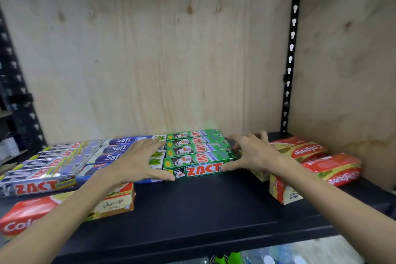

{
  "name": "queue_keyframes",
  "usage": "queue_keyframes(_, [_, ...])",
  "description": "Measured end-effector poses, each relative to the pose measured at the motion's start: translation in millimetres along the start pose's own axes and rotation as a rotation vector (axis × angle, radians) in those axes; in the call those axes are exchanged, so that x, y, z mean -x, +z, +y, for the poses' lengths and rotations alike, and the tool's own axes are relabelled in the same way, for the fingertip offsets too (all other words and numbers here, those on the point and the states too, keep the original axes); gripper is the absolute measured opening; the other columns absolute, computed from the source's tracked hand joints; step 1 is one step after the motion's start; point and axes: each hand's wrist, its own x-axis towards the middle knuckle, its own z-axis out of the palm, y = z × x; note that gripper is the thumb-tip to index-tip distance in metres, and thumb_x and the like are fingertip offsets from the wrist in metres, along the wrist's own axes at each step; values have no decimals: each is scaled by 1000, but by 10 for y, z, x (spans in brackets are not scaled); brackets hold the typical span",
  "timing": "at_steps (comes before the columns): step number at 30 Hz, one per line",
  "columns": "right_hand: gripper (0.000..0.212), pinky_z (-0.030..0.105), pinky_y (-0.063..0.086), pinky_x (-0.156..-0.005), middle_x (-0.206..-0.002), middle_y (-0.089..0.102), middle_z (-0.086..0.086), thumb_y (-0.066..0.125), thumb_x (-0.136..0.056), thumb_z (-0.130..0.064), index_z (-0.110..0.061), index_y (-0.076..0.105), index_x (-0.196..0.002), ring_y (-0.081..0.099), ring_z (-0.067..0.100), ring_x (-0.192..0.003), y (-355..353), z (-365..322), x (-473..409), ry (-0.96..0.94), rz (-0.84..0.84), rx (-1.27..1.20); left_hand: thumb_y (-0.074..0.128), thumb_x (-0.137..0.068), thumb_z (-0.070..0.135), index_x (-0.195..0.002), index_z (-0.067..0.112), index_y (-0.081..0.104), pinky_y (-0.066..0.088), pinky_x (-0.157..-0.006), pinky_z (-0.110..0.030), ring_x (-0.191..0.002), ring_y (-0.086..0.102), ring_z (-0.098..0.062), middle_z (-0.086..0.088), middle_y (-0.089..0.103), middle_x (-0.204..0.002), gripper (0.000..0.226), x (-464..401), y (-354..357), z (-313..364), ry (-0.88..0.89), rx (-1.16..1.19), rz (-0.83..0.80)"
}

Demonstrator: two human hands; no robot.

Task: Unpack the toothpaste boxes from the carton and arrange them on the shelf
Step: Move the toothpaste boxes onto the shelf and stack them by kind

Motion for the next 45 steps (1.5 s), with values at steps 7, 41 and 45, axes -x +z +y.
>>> queue_keyframes(7, [100, 45, 23, -106, -133, 62, -7, 52, -65, -93, -33, 43, -145, 45, 19, -130, -55, 140, 106, 42, 105, -2, 71, -67, 79, -154, 33, 31, 29, -115, -35, -142, 32, -13, 10, 39, -153, 106, 39, -33, 403, 82, 36, 137])
queue_keyframes(41, [58, 32, 45, -107, -142, 57, -2, 55, -92, 2, -24, 52, -144, 54, 20, -129, -496, 1563, -206, 286, -9, -144, 68, -89, 50, -131, 45, 59, 24, -97, -42, -126, 49, -15, 15, 65, -127, 43, -1624, 426, 1857, 101, 66, 116])
queue_keyframes(45, [37, 36, 52, -99, -129, 65, -1, 62, -94, -10, -25, 66, -127, 61, 20, -116, -434, 1654, -316, 294, 55, -74, 56, -98, 50, -132, 47, 57, 21, -96, -38, -126, 46, -13, 14, 65, -124, 35, -1716, 408, 1801, 110, 47, 93])
